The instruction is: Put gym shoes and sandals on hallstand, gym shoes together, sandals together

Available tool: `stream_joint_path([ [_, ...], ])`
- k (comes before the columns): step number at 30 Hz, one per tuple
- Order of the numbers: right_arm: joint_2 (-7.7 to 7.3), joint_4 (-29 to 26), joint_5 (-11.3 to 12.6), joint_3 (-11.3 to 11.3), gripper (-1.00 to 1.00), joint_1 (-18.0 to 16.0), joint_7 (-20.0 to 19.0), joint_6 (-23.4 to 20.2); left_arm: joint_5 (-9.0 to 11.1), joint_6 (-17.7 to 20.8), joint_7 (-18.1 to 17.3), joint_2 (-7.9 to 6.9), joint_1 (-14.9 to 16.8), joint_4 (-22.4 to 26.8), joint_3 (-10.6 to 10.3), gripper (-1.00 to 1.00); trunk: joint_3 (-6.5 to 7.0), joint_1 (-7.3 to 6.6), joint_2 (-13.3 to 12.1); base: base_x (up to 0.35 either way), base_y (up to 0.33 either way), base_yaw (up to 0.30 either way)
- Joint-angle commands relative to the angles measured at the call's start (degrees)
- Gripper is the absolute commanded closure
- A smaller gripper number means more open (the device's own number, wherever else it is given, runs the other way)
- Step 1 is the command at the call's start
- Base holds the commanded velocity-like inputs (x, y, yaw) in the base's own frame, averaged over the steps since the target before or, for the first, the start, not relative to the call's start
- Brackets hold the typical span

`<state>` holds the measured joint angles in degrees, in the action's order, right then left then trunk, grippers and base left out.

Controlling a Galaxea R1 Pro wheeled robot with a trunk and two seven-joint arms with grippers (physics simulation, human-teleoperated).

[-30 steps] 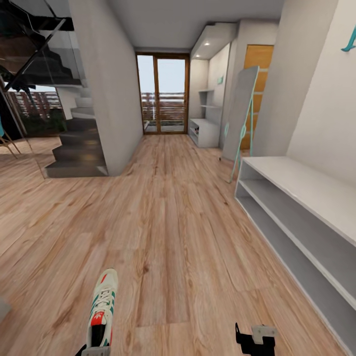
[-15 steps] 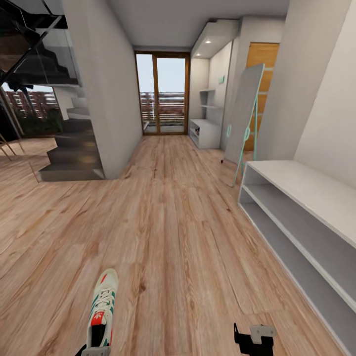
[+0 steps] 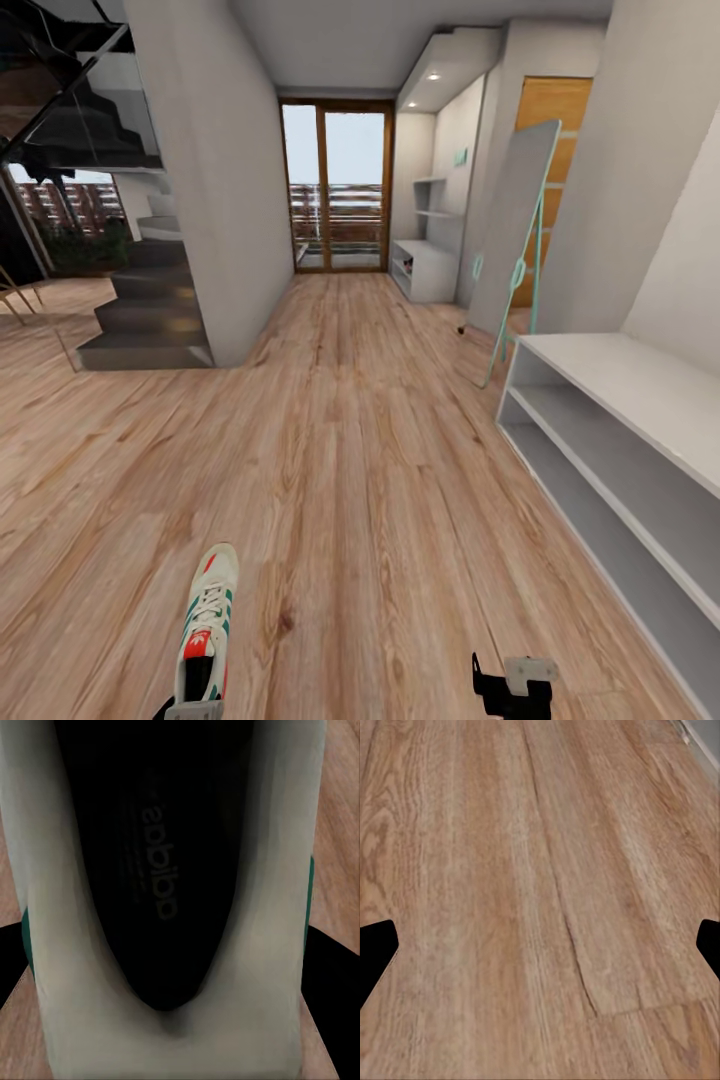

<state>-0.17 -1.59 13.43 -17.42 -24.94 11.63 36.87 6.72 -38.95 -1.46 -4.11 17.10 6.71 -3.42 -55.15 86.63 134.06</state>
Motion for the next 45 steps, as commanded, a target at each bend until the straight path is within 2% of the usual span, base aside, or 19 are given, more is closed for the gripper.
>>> stream_joint_path([
  [1, 0.00, 0.00, 0.35, -0.51, -1.00, -0.02, 0.24, 0.10, 0.59, -0.16, -0.15, -0.02, 0.04, -0.03, -0.36, 1.00, -0.06, 0.02, 0.02, 0.336, 0.000, 0.009],
  [45, -0.09, 0.01, 0.29, -0.51, -1.00, -0.02, 0.24, 0.06, 0.57, -0.16, -0.18, -0.02, 0.04, -0.03, -0.36, 1.00, -0.07, 0.02, 0.02, 0.336, 0.000, 0.001],
])
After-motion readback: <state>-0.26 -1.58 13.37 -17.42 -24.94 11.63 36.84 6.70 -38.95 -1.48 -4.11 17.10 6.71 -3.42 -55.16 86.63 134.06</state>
